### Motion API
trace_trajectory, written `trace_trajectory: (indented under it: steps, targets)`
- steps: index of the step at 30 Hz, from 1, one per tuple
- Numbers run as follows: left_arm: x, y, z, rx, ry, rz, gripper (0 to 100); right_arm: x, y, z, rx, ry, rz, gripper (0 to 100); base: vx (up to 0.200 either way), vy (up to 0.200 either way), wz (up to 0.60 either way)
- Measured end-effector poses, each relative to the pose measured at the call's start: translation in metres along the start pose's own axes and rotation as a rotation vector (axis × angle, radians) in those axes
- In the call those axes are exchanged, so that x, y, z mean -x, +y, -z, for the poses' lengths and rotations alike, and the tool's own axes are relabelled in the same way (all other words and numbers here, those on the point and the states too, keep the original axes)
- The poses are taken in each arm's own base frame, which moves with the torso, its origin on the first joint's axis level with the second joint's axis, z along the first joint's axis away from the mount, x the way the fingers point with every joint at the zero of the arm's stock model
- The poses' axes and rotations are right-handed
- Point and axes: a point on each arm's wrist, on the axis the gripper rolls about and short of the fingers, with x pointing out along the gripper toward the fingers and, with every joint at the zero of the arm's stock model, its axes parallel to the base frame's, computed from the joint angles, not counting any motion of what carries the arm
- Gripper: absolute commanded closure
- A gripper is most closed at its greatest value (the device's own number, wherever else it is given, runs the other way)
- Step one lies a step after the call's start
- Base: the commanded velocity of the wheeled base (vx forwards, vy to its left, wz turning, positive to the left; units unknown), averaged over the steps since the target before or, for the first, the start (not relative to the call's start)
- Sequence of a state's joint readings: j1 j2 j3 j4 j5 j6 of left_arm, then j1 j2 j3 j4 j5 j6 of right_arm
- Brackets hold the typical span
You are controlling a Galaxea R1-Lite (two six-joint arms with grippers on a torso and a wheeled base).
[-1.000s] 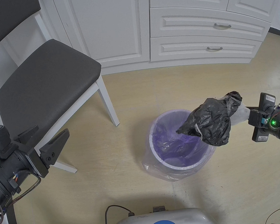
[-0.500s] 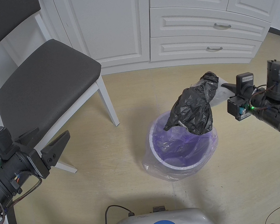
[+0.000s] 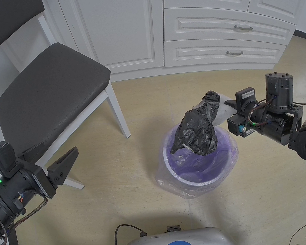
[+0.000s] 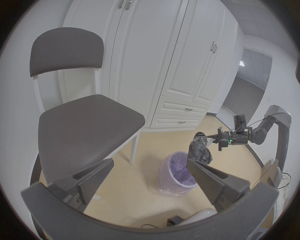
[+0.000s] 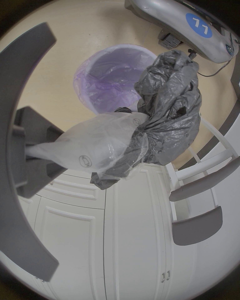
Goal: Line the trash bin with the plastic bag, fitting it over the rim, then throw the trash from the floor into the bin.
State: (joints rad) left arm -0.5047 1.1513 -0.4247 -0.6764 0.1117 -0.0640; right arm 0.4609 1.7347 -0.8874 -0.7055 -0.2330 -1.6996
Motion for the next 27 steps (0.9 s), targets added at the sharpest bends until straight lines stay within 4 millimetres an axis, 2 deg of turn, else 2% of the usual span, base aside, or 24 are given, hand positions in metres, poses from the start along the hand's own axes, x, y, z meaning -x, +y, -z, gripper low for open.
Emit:
trace_trajectory:
  steps: [12,17,27]
  targets:
    - [0.0,0.001,0.001,0.001,0.004,-0.004,0,-0.034,0.013,-0.019,0.082,-0.034,-0.033,100,0.0,0.0,0.0]
    - [0.0,0.001,0.001,0.001,0.005,-0.004,0,-0.038,0.017,-0.023,0.087,-0.041,-0.048,100,0.0,0.0,0.0]
    - [-0.001,0.001,0.002,0.001,0.011,-0.004,0,-0.04,0.022,-0.017,0.087,-0.025,-0.064,100,0.0,0.0,0.0]
